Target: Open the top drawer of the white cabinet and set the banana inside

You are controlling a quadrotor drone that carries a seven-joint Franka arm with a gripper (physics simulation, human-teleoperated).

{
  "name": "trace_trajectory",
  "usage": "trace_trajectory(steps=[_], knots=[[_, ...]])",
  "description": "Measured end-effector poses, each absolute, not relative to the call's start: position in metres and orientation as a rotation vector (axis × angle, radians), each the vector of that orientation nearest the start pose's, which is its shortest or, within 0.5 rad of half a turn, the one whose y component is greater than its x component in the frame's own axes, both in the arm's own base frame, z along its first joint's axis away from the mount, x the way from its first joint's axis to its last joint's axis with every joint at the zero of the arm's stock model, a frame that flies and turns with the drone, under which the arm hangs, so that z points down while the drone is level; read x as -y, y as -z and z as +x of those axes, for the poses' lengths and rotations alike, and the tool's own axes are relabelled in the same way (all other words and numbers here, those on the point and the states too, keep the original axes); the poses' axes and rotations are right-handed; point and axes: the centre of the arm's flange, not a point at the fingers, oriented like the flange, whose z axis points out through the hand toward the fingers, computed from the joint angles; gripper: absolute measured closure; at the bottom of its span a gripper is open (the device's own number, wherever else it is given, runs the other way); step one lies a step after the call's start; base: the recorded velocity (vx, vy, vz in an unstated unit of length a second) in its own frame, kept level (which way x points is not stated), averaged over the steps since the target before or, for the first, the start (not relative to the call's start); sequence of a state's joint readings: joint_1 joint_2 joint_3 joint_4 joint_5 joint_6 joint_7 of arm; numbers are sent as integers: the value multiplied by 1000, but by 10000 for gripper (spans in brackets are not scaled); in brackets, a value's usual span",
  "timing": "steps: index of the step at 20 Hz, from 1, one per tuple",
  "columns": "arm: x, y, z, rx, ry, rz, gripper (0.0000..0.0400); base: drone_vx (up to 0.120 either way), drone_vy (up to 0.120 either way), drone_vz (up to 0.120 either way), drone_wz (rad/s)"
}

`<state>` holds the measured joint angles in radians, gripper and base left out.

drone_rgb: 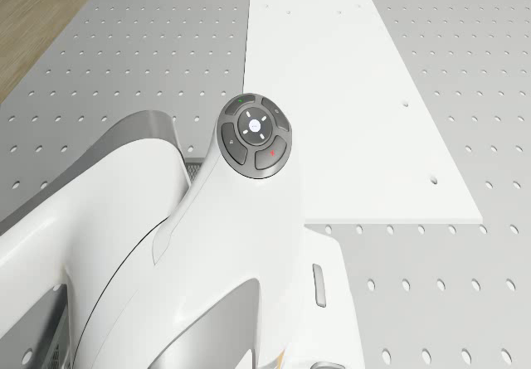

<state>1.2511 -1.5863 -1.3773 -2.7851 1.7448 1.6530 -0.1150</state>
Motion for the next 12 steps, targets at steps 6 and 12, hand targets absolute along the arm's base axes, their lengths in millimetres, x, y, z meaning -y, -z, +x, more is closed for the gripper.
trace_trajectory(steps=[6, 12], knots=[[8, -497, 333, 1, -785, -2, 0, 0, 0, -120, 0], [8, -497, 333, 1, -785, -2, 0, 0, 0, -120, 0]])
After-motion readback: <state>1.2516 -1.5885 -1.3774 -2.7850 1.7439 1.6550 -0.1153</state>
